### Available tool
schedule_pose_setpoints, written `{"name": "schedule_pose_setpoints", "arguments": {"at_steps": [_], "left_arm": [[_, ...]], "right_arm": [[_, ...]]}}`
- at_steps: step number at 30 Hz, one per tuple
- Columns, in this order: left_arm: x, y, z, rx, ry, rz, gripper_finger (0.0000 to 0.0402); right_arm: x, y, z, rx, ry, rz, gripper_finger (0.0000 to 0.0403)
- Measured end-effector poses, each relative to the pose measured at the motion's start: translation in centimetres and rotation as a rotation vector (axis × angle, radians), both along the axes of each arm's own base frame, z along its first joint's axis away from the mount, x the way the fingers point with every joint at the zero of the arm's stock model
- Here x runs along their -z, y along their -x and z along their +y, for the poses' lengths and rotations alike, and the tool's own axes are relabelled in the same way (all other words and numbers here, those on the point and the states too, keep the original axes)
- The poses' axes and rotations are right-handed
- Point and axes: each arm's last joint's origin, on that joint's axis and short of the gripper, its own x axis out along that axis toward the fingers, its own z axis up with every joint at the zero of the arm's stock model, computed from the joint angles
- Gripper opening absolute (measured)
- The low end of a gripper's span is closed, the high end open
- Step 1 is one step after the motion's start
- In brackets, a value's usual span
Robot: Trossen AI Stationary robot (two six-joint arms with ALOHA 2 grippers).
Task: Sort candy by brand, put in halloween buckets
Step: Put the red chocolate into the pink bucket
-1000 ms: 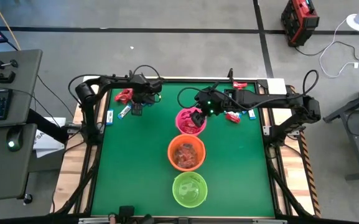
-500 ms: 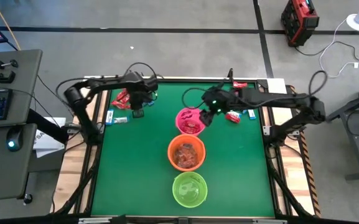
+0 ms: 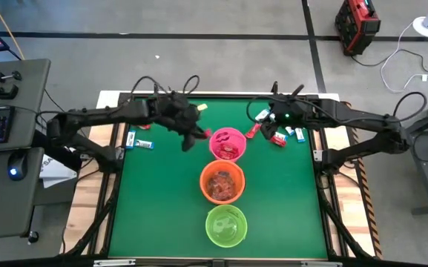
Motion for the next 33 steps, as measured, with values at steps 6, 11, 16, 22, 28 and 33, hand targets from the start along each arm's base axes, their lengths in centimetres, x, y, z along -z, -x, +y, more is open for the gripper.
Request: {"name": "schedule_pose_setpoints", "arguments": {"at_steps": [6, 11, 16, 22, 28, 33], "left_arm": [[0.5, -3.8, -2.8, -0.031, -0.075, -0.162, 0.0023], [3.7, -5.8, -2.4, -0.121, 0.001, -0.074, 0.0094], [5.1, -6.8, -2.1, -0.173, 0.087, -0.064, 0.0174], [4.7, -6.4, -1.6, -0.139, 0.136, -0.066, 0.0220], [1.2, -3.1, 0.7, -0.230, 0.190, -0.114, 0.0222], [-2.1, -0.8, 1.6, -0.258, 0.105, -0.308, 0.0223]], "right_arm": [[0.3, 0.2, 0.0, 0.013, -0.013, 0.008, 0.0255], [0.4, 0.3, 0.0, 0.007, -0.011, 0.024, 0.0255], [0.8, 0.5, 0.1, 0.032, -0.032, 0.051, 0.0255], [4.8, 1.1, -0.5, 0.105, -0.145, 0.141, 0.0255], [12.1, 2.5, -1.2, 0.140, -0.365, 0.272, 0.0255], [15.6, 4.3, -2.5, 0.238, -0.421, 0.329, 0.0255]]}}
